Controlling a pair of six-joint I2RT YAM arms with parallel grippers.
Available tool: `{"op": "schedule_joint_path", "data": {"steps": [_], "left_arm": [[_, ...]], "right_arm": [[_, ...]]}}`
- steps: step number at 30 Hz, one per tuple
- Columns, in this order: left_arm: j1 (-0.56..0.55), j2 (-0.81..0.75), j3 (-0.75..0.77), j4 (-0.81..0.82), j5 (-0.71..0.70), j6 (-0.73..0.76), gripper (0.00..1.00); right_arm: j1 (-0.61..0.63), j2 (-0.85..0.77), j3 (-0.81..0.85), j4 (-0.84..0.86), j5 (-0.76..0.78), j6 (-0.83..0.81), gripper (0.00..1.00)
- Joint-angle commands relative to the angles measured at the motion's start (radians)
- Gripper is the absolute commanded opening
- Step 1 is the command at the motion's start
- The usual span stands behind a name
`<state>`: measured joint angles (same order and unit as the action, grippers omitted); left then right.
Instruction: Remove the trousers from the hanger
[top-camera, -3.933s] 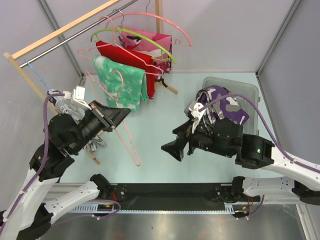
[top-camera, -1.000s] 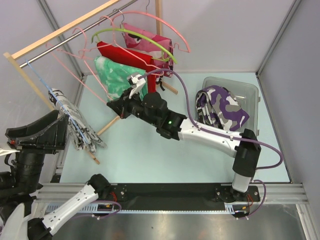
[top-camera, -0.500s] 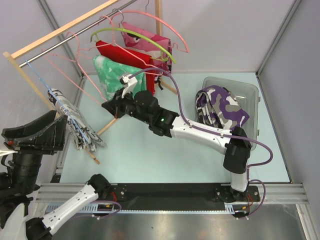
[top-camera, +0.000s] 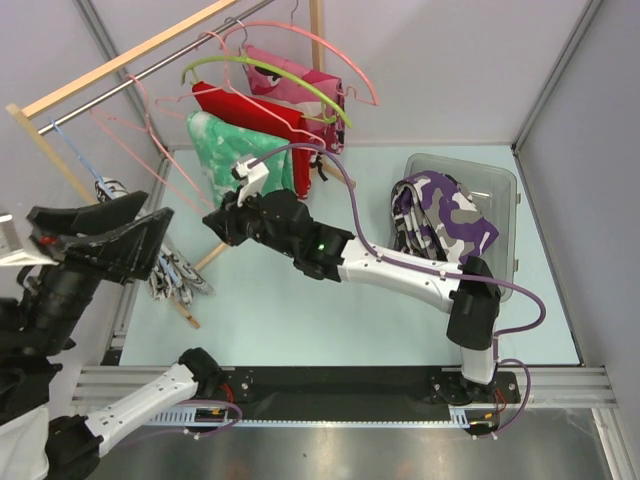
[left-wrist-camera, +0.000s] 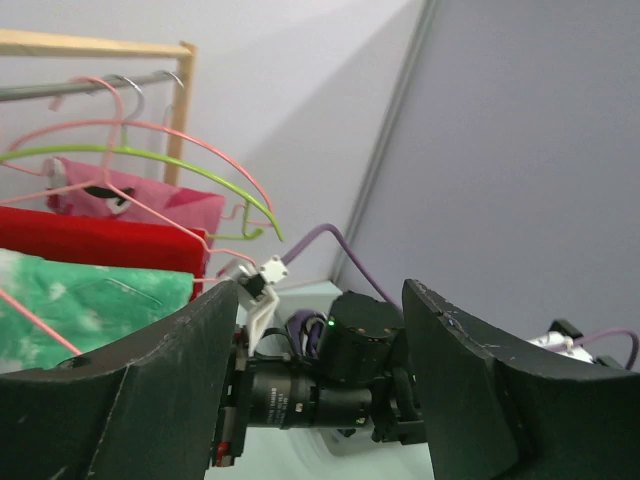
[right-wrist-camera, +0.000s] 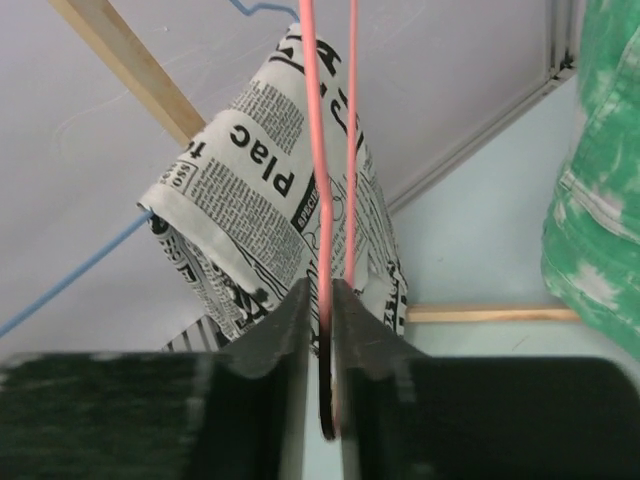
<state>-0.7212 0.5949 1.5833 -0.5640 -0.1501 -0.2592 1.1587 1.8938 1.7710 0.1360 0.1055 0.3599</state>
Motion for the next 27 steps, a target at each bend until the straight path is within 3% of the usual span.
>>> {"op": "schedule_joint_path", "data": {"steps": [1, 3, 9, 13, 18, 20, 24, 27], "left_arm": [[0.0, 0.085, 0.024, -0.039, 0.142, -0.034, 0.72], [0.0, 0.13, 0.03, -0.036, 0.205, -0.058, 0.72], [0.0, 0.25, 0.115, -0.042, 0.271, -0.098, 0.7], [0.0, 0.33, 0.155, -0.017, 0.354, -0.15, 0.69], [-0.015, 0.413, 0.156, 0.087, 0.458, -0.247, 0.67], [-0.053, 0.456, 0.158, 0.111, 0.414, -0.241, 0.67], [-0.263, 0.558, 0.193, 0.124, 0.276, -0.178, 0.69], [-0.36, 0.6, 0.184, 0.159, 0.18, -0.146, 0.7]], "right_arm": [[0.018, -0.059, -0.005, -0.061, 0.03, -0.041, 0.3], [0.022, -0.079, -0.005, -0.084, 0.037, -0.058, 0.45], [0.065, -0.209, -0.094, -0.179, 0.143, -0.128, 0.75], [0.091, -0.353, -0.232, -0.191, 0.23, -0.127, 0.88], [0.104, -0.556, -0.419, -0.239, 0.292, -0.087, 0.92], [0.101, -0.654, -0.495, -0.281, 0.315, -0.046, 0.93], [0.101, -0.827, -0.625, -0.343, 0.364, 0.016, 0.93], [0.101, -0.967, -0.728, -0.388, 0.394, 0.073, 0.93]]}}
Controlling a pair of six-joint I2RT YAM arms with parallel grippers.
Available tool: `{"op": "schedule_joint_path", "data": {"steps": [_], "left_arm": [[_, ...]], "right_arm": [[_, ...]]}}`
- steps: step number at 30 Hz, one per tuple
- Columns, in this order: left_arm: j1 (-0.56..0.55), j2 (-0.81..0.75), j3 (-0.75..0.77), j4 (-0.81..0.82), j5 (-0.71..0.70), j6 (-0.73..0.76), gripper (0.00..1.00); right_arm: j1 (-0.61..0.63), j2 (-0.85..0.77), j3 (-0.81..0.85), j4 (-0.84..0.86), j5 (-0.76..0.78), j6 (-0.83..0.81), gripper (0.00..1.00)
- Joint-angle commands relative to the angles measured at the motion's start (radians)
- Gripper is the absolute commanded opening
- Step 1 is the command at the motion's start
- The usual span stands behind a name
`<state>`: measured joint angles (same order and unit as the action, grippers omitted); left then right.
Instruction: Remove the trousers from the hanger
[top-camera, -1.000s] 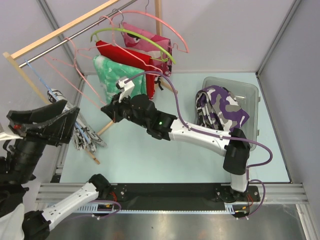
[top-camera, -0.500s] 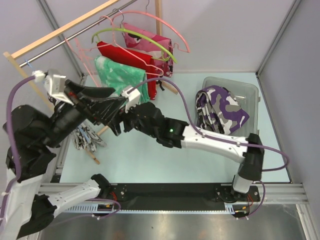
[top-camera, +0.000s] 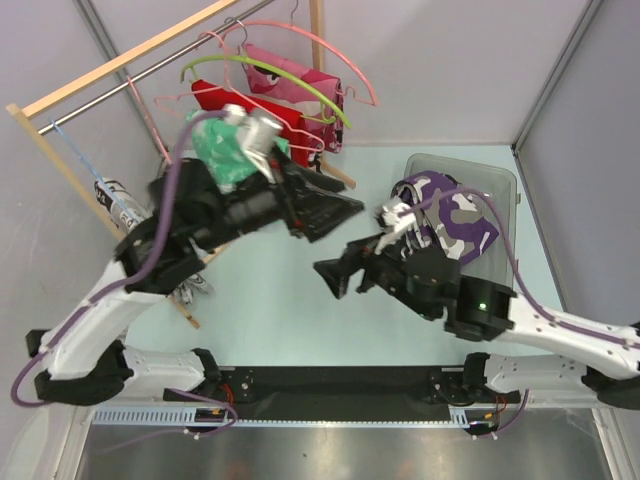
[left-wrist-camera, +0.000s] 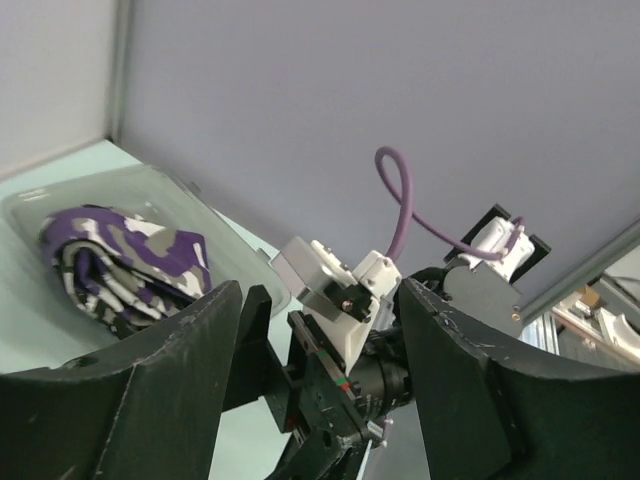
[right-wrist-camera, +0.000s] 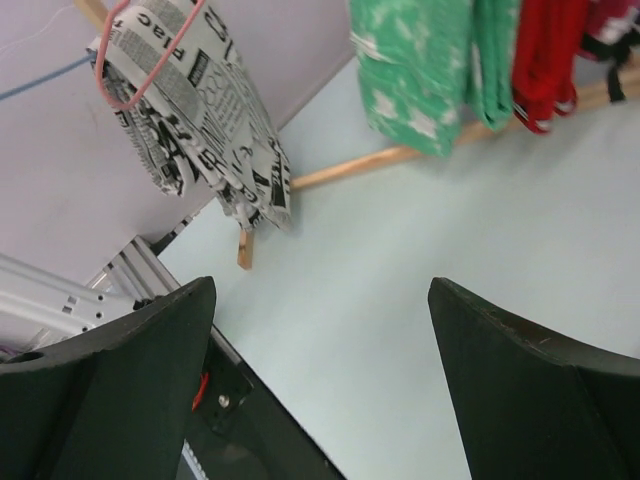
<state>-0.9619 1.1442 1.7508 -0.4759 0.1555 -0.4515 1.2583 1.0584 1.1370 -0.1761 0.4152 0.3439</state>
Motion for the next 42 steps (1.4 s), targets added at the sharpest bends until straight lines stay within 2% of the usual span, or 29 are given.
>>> {"op": "schedule_joint_path", "data": {"steps": [1, 2, 5, 9, 12, 14, 15, 17, 18, 19, 23, 28, 29, 32, 33, 37, 42], "left_arm": [[-0.141, 0.045, -0.003, 0.091, -0.152, 0.054, 0.7], [-0.159, 0.023, -0.032, 0.153, -0.206, 0.057, 0.7], [-0.228, -0.023, -0.23, 0.328, -0.241, 0.021, 0.71], [-0.322, -0.093, -0.523, 0.442, -0.282, -0.018, 0.72], [-0.389, -0.199, -0.735, 0.505, -0.371, -0.032, 0.73], [-0.417, -0.308, -0.853, 0.566, -0.393, -0.076, 0.73], [-0.441, -0.346, -0.979, 0.592, -0.402, -0.097, 0.73], [-0.469, -0.461, -1.104, 0.682, -0.425, -0.171, 0.73], [-0.509, -0.494, -1.213, 0.706, -0.438, -0.187, 0.73], [-0.532, -0.552, -1.261, 0.732, -0.473, -0.205, 0.74], [-0.616, -0.613, -1.447, 0.81, -0.502, -0.242, 0.75], [-0.627, -0.685, -1.614, 0.917, -0.473, -0.309, 0.76], [-0.627, -0.711, -1.692, 0.947, -0.475, -0.315, 0.76], [-0.629, -0.843, -1.853, 1.022, -0.484, -0.361, 0.77], [-0.627, -0.93, -1.884, 1.034, -0.497, -0.375, 0.77], [-0.627, -1.061, -1.915, 0.915, -0.473, -0.383, 0.81], [-0.627, -1.143, -1.927, 0.797, -0.47, -0.426, 0.82]], "right_arm": [[0.001, -0.176, -0.124, -0.077, 0.097, 0.104, 0.93], [0.003, -0.252, -0.196, -0.072, 0.108, 0.14, 0.94], [0.001, -0.429, -0.331, 0.007, 0.109, 0.178, 0.98], [0.003, -0.592, -0.602, 0.136, 0.064, 0.208, 1.0], [0.003, -0.672, -0.715, 0.24, 0.022, 0.251, 1.0], [0.006, -0.696, -0.828, 0.336, 0.01, 0.267, 1.0], [0.009, -0.713, -0.868, 0.375, 0.008, 0.274, 1.0], [0.009, -0.716, -0.989, 0.502, 0.005, 0.3, 1.0], [0.01, -0.716, -1.031, 0.548, 0.001, 0.306, 1.0], [0.01, -0.71, -1.095, 0.596, 0.002, 0.328, 1.0], [0.013, -0.68, -1.242, 0.859, 0.007, 0.369, 1.0], [0.02, -0.614, -1.26, 0.851, 0.046, 0.4, 1.0], [0.02, -0.589, -1.261, 0.842, 0.065, 0.411, 1.0], [0.023, -0.549, -1.257, 0.816, 0.079, 0.417, 1.0], [0.026, -0.537, -1.255, 0.808, 0.088, 0.434, 1.0], [0.033, -0.479, -1.255, 0.793, 0.126, 0.472, 1.0], [0.038, -0.405, -1.258, 0.822, 0.146, 0.486, 1.0]]}}
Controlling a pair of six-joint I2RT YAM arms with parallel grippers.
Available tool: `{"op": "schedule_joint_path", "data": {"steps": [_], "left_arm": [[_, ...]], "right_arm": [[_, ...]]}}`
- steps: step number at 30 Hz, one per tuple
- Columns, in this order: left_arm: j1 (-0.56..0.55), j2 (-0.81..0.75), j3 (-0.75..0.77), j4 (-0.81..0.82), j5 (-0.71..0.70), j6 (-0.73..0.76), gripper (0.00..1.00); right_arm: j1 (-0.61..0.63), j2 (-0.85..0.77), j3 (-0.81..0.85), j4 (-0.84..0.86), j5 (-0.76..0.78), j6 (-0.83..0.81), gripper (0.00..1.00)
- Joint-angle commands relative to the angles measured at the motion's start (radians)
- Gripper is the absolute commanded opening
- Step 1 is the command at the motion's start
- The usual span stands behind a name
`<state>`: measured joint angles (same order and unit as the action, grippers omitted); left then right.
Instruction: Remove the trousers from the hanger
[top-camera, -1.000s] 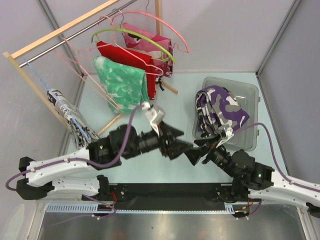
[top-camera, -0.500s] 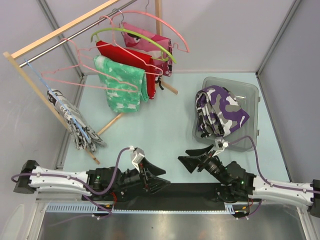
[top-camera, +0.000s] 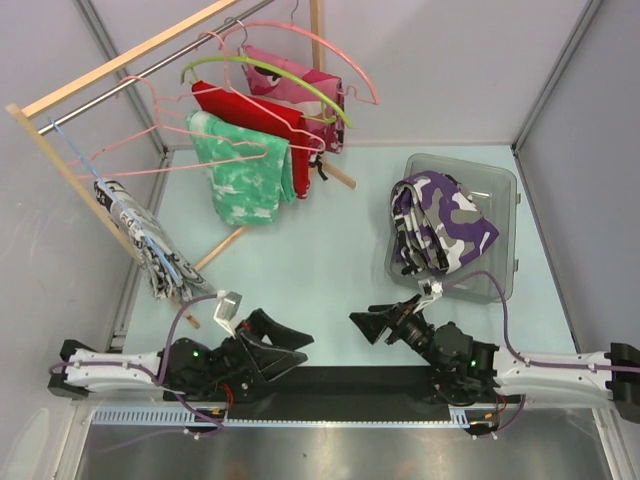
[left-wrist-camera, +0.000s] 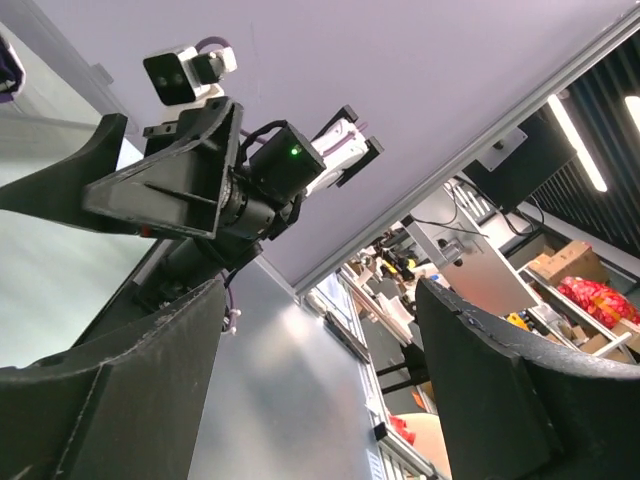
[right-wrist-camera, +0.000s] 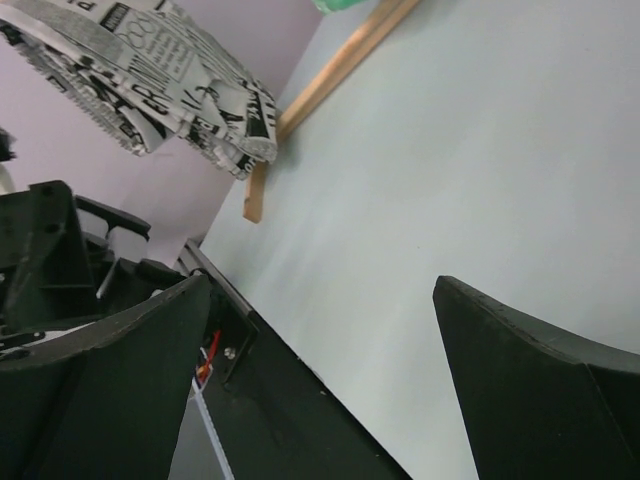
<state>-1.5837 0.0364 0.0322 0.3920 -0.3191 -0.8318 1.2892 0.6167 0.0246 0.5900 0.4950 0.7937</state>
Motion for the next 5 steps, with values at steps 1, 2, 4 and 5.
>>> {"op": "schedule_joint_path", "data": {"steps": [1, 2, 4, 5], "left_arm": [[-0.006, -0.035, -0.207, -0.085, 0.008, -0.047, 0.82], [-0.006, -0.065, -0.21, -0.091, 0.006, -0.049, 0.82], [-0.006, -0.085, -0.209, -0.097, 0.009, -0.049, 0.83], [-0.006, -0.092, -0.209, -0.094, 0.015, -0.049, 0.83]], "right_arm": [[0.009, 0.041, -0.146, 0.056, 0.066, 0.042, 1.0], [0.007, 0.041, -0.146, 0.051, 0.073, 0.047, 1.0], [0.007, 0.04, -0.146, 0.051, 0.073, 0.053, 1.0], [0.007, 0.034, -0.146, 0.059, 0.065, 0.052, 1.0]]}}
